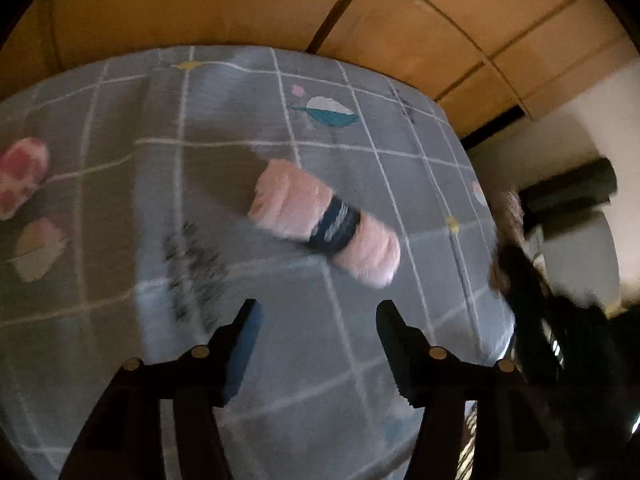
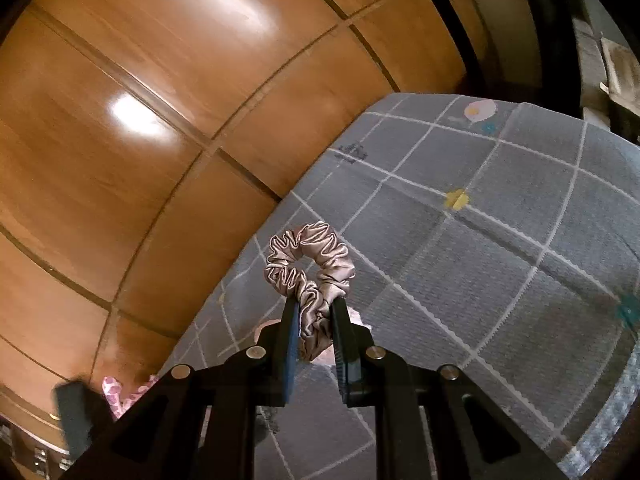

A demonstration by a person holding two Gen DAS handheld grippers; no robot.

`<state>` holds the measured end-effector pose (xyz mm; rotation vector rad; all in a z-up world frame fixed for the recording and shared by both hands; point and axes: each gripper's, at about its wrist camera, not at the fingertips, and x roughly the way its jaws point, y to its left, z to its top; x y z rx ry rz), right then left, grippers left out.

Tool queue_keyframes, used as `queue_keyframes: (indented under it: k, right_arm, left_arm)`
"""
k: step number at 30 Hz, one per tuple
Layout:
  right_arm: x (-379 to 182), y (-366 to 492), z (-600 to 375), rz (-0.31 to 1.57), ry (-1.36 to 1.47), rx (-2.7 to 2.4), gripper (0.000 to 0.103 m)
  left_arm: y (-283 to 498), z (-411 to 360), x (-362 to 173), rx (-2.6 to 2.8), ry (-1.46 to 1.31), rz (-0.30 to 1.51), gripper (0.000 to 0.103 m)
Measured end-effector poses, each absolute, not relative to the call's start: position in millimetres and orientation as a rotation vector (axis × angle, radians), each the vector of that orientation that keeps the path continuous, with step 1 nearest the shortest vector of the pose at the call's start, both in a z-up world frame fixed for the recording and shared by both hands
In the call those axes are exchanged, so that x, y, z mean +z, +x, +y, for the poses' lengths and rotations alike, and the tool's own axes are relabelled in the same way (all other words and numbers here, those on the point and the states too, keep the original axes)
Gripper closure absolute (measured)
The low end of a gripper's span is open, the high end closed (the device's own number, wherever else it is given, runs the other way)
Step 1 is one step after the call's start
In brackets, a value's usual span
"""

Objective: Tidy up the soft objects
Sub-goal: 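Grasp the satin scrunchie with the right gripper while the left grasps the pink towel roll, then lift the pink towel roll with the left gripper and carry it to the tray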

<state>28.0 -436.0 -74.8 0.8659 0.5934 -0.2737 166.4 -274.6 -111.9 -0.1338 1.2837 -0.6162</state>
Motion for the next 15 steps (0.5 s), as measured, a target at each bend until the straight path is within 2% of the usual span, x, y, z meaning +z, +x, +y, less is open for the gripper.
queue_keyframes:
  k: [6, 11, 15]
  right_arm:
    - [-78, 29, -439, 0.590, 0.904, -0.224, 0.088]
    - [-79, 22, -446, 0.558, 0.952, -0.222, 0.088]
    - [-79, 23, -445, 0.565, 0.954, -0.217, 0.088]
  left_arm:
    - [203, -312, -128, -0.561, -0.223, 1.328, 0.035]
    - [223, -336, -146, -0.522, -0.237, 1.377, 0.035]
    - [232, -347, -151, -0.509, -0.214, 1.381, 0.028]
